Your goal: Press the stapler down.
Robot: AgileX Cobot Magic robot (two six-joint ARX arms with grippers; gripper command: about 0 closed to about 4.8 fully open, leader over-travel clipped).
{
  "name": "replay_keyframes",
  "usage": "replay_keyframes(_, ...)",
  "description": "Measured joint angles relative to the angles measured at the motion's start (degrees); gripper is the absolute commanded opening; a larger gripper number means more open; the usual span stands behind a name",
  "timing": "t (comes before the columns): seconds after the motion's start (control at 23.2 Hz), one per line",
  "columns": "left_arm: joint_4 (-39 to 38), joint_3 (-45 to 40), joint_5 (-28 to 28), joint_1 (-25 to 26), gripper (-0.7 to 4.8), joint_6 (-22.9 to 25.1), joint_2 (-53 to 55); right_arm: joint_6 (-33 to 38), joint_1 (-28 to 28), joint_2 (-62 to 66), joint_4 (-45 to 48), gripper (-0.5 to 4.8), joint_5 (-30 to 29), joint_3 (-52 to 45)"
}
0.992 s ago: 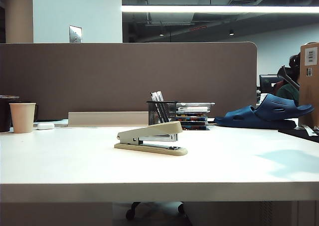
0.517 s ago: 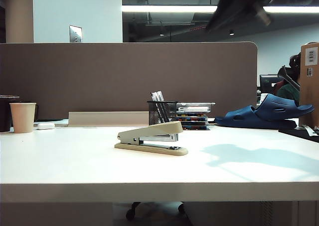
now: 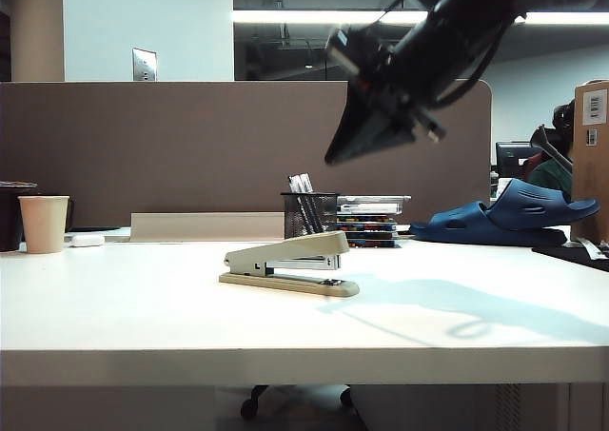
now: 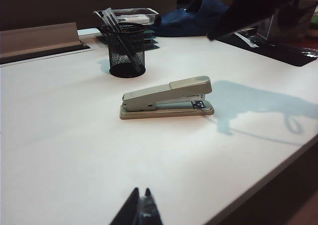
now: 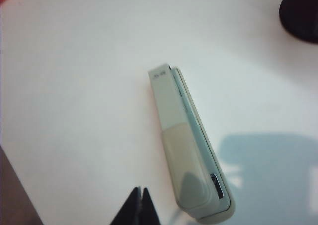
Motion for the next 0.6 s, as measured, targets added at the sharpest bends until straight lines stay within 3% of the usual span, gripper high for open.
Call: replay_keyframes(0.6,0.00,0.00,0.00,0.00,-0.06,0.00,0.00,0.02,-0.02,6.19,0.87,-0.09,0.46,0.00)
